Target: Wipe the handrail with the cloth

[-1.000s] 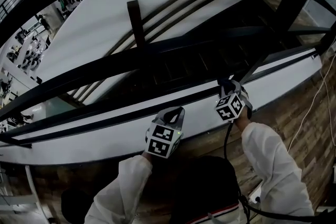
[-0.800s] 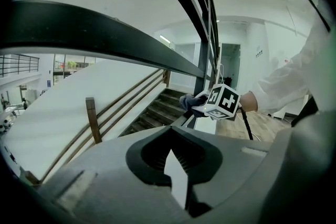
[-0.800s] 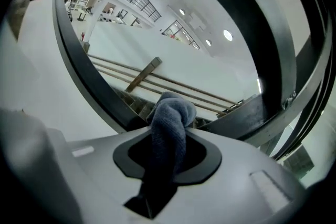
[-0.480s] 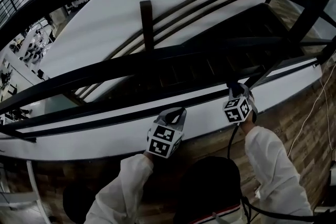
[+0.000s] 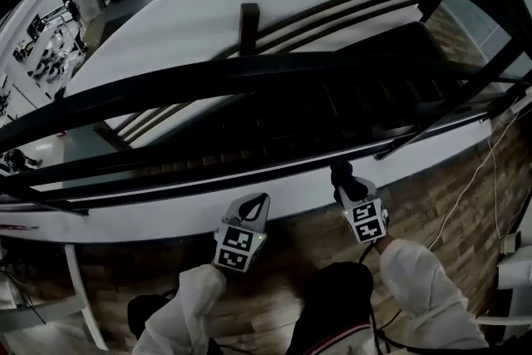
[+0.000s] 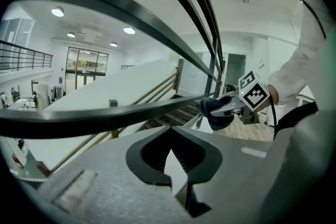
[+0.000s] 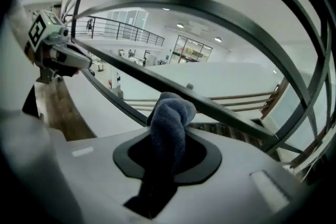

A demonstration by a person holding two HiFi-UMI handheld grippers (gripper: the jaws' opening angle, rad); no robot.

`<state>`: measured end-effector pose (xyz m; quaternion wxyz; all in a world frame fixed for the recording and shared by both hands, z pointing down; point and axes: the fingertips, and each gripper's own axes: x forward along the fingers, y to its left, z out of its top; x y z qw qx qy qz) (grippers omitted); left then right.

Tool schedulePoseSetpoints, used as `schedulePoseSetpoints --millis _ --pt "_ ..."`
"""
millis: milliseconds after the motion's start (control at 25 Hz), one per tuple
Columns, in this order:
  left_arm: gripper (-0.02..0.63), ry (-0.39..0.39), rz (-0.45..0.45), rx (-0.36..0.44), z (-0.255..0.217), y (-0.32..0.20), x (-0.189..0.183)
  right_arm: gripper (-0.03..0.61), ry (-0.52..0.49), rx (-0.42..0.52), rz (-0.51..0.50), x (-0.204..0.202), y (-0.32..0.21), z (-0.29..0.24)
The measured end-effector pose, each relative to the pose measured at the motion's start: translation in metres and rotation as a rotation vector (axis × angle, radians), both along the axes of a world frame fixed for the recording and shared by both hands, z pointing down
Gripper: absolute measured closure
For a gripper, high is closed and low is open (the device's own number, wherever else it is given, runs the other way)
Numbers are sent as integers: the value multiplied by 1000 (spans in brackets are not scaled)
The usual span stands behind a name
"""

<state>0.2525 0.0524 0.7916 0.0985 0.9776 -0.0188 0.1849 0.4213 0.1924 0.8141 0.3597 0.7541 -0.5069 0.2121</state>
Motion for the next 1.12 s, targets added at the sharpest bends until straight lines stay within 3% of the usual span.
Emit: schedulePoseSetpoints --millis 240,320,640,840,1120 --pt "611 39 -131 66 -118 -62 -117 490 -204 192 -186 -163 -64 -131" --pt "611 59 -152 74 -161 -74 -154 490 -224 231 -203 -208 -79 -179" --pt "611 141 -244 -65 -311 -122 -320 489 -313 355 -180 -392 -146 -357" --pt "611 117 -236 -3 -379 -133 -381 489 -310 408 -127 -453 -164 -430" --pt "611 95 -283 81 -451 -127 -395 489 -338 484 -51 -464 -155 -492"
